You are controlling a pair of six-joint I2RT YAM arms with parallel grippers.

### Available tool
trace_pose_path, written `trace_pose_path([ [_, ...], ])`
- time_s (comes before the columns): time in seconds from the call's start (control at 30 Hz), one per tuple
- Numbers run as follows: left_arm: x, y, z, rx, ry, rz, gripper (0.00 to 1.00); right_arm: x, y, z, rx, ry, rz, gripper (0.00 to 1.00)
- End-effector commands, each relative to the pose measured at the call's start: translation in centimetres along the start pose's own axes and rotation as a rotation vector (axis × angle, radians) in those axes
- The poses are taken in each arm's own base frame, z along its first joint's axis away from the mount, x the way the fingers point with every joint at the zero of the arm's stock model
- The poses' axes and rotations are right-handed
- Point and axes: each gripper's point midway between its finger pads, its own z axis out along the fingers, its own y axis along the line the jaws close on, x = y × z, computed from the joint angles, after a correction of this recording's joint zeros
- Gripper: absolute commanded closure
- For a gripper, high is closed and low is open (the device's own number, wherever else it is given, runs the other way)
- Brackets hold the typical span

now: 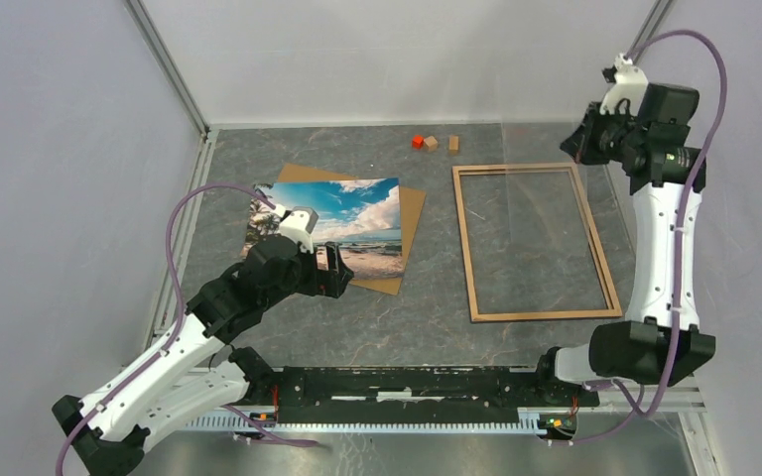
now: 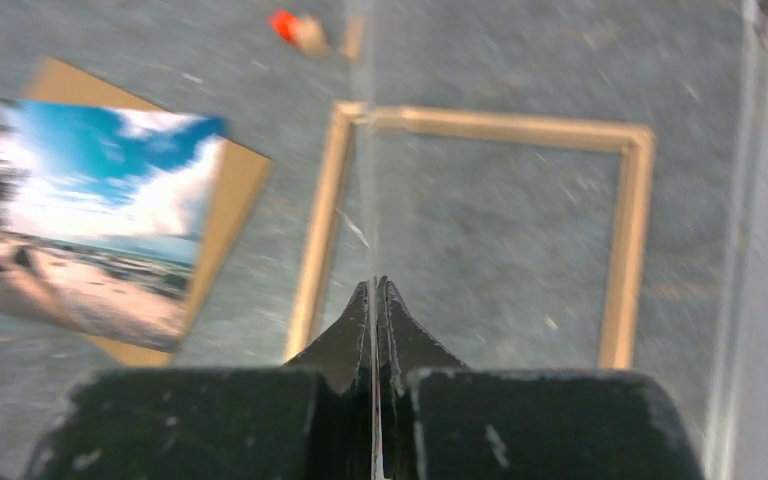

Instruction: Put the photo into the frame

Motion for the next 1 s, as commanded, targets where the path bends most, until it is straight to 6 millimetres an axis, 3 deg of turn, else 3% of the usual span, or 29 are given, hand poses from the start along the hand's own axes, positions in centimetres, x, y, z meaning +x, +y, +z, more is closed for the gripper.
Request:
trace_pose_path([
  [0.0,-1.5,-1.1,-0.6,0.048,-0.056,-0.019,0.0,-5.3,9.7,-3.2,-0.275,-0.113,0.094,1.0],
  [0.13,-1.6,-1.1,-0.6,0.048,-0.066,-0.024,0.0,-5.7,16.5,-5.1,-0.425,-0.095,0.092,1.0],
  [0.23,-1.6,-1.2,-0.5,0.052,-0.067,-0.025,0.0,-4.8,17.7,-6.1,-0.455,-0.067,0.116,1.0],
  [0.3,-1.5,-1.1,-0.5,0.052,-0.068,-0.024,0.0,-2.9,17.4,-5.7,-0.452,-0.026,0.089,1.0],
  [0.43,-1.5,-1.3,-0.5,0.061,-0.074,-0.031,0.0,4.1,13.8,-2.0,-0.319,0.184,0.014,1.0],
  [0.53,-1.6,-1.3,-0.7,0.063,-0.079,-0.03,0.0,8.0,11.8,0.1,-0.289,0.303,-0.017,1.0],
  [0.63,-1.6,-1.1,-0.9,0.059,-0.081,-0.025,0.0,10.3,8.8,1.8,-0.236,0.36,-0.048,1.0],
  [0.77,-1.7,-0.9,-1.0,0.052,-0.088,-0.018,0.0,13.0,3.3,2.7,-0.088,0.464,-0.044,1.0],
  [0.97,-1.5,-1.0,-0.8,0.054,-0.085,-0.014,0.0,14.4,-0.7,3.9,0.004,0.528,-0.087,1.0],
])
